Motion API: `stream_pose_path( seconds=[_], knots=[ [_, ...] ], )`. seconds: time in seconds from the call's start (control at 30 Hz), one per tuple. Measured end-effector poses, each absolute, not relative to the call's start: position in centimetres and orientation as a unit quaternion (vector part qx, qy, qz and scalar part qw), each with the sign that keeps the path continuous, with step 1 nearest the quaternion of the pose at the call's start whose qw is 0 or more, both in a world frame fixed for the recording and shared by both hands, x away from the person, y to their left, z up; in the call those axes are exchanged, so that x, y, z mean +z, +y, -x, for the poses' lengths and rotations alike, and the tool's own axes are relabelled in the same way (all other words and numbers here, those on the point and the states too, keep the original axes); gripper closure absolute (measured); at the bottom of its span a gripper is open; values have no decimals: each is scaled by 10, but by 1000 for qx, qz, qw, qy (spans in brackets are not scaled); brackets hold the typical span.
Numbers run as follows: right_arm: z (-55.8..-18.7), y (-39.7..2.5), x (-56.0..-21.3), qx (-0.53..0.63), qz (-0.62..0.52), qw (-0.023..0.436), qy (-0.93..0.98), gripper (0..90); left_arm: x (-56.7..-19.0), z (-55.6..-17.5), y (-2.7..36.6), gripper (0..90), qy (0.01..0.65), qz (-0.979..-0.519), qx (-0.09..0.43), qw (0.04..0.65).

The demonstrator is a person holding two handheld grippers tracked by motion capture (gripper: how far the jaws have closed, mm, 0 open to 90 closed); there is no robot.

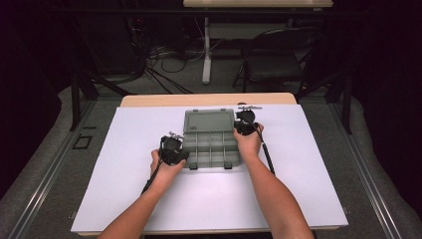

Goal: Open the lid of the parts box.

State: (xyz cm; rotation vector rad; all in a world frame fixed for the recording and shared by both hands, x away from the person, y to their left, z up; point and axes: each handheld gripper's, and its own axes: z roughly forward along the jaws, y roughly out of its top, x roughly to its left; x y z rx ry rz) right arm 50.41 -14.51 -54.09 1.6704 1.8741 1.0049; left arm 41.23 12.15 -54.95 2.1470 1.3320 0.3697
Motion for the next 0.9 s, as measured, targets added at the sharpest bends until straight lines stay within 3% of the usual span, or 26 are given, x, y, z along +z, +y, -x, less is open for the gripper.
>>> stream_pose_path(
  seconds=[0.6, 0.73, 0.77, 0.8, 0.9],
  knots=[
    [-503, -144, -541, 359, -594, 230, 682, 890, -549, -411, 121, 692, 502, -803, 138, 289],
    [-498, -141, -534, 372, -573, 243, 689, 714, -549, -411, 120, 694, 503, -802, 143, 288],
    [-498, -141, -534, 372, -573, 243, 689, 714, -549, -411, 120, 694, 503, -802, 143, 288],
    [-495, -139, -529, 378, -564, 248, 691, 645, -550, -411, 120, 694, 502, -802, 144, 289],
    [-490, -138, -524, 383, -555, 251, 695, 572, -550, -410, 120, 695, 506, -799, 145, 291]
  ],
)
